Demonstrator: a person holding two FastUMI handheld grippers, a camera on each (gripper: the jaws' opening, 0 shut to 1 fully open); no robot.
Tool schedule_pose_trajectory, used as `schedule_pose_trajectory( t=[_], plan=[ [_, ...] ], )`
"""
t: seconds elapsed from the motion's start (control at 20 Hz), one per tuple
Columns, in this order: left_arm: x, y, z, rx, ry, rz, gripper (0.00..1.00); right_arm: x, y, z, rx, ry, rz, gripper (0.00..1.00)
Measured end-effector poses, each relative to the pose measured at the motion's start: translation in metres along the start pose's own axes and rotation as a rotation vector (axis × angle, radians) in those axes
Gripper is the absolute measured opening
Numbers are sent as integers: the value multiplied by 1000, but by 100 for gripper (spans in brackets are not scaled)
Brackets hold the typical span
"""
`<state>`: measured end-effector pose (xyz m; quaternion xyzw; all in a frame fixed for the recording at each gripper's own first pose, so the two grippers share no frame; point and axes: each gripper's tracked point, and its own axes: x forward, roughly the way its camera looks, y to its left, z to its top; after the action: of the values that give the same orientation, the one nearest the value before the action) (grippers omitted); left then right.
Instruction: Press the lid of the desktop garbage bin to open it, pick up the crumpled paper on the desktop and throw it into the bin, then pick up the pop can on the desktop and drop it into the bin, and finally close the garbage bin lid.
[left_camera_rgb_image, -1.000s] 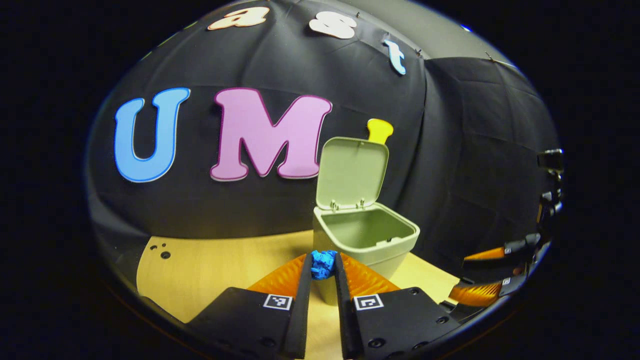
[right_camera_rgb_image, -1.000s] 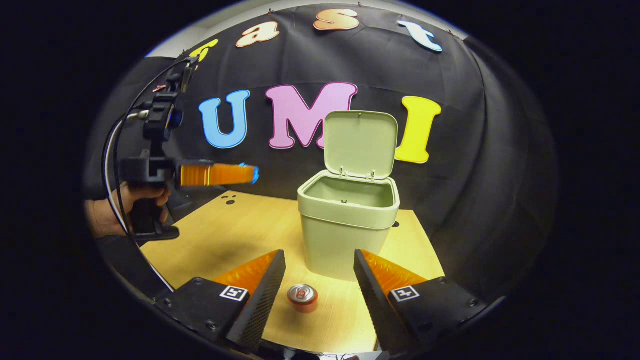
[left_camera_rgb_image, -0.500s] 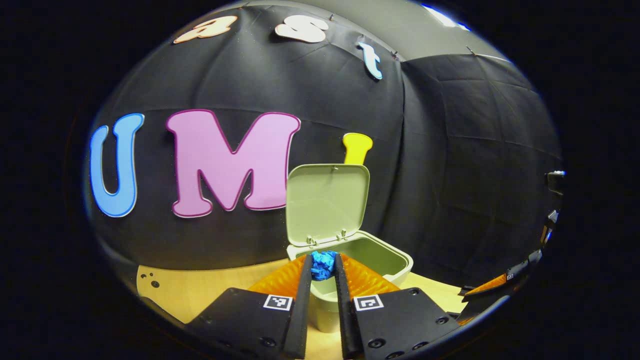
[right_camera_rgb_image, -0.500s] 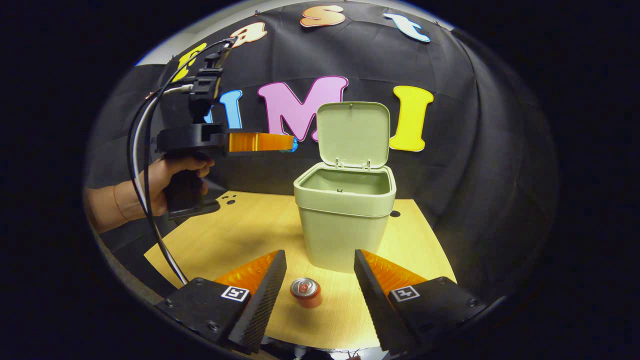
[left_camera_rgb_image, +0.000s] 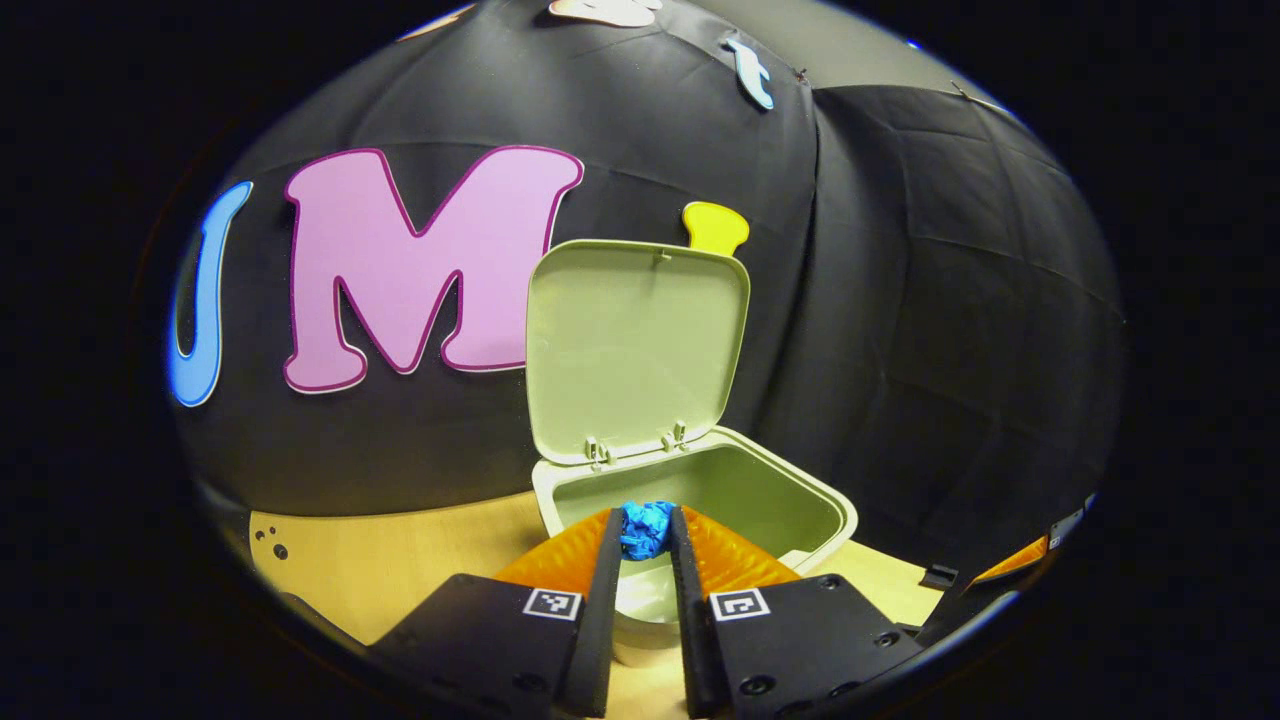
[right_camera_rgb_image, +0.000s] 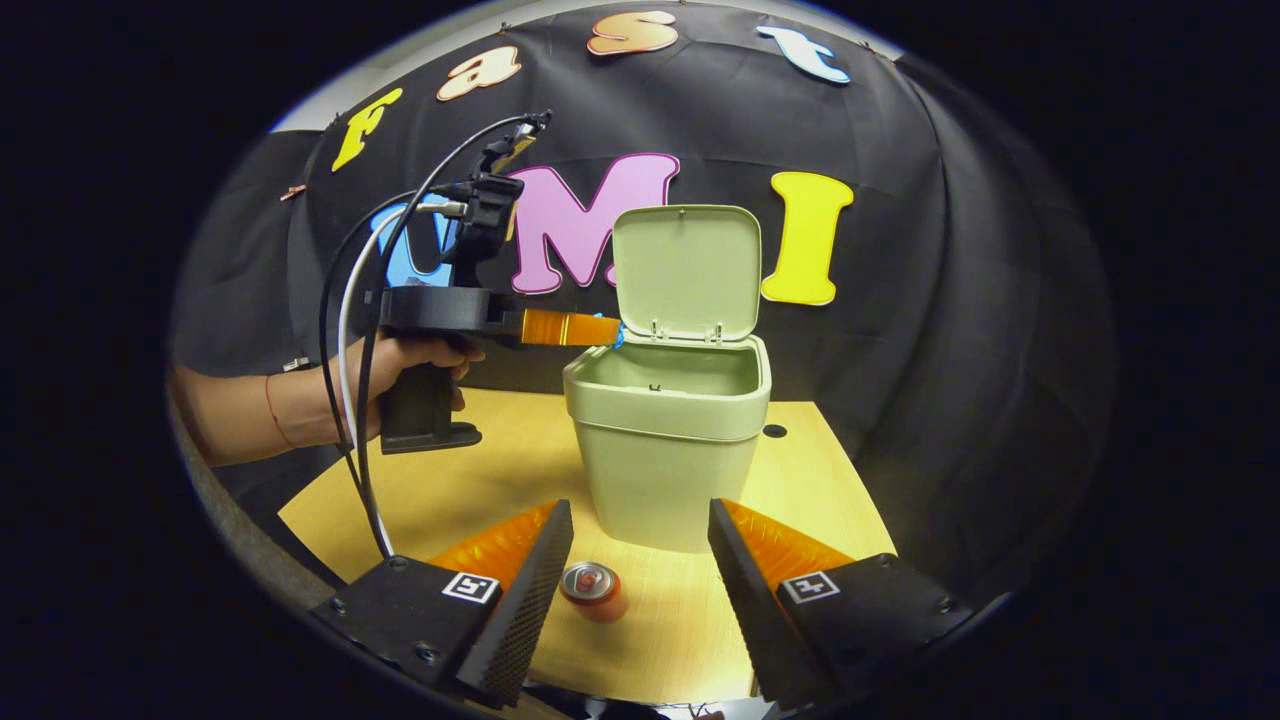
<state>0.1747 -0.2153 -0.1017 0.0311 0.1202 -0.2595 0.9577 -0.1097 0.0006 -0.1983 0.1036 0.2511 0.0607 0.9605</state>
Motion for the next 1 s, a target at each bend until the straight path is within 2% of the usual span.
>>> schedule_pose_trajectory(
  t=[0.05, 0.1, 0.2, 0.35, 0.45, 0.65, 1.0],
  plan=[
    [2, 1, -1, 3, 3, -1, 38, 1, -1, -1, -1, 3, -3, 87],
    [4, 1, -1, 3, 2, -4, 35, 2, -1, -2, 1, 7, -4, 87],
    [5, 2, 0, 8, -5, -1, 41, 3, 0, -4, 7, 12, -5, 87],
    [3, 2, 3, 23, -21, 5, 84, 9, -3, -5, 11, 14, 1, 87],
    [-3, 4, 6, 38, -37, 18, 93, 10, -1, -3, 10, 8, 9, 87],
    [-31, 7, 15, 43, -72, 54, 95, 11, -1, -1, -9, -9, 36, 88],
    [-116, 27, 9, 3, -99, 210, 95, 10, 10, -12, -10, 12, 125, 90]
  ],
)
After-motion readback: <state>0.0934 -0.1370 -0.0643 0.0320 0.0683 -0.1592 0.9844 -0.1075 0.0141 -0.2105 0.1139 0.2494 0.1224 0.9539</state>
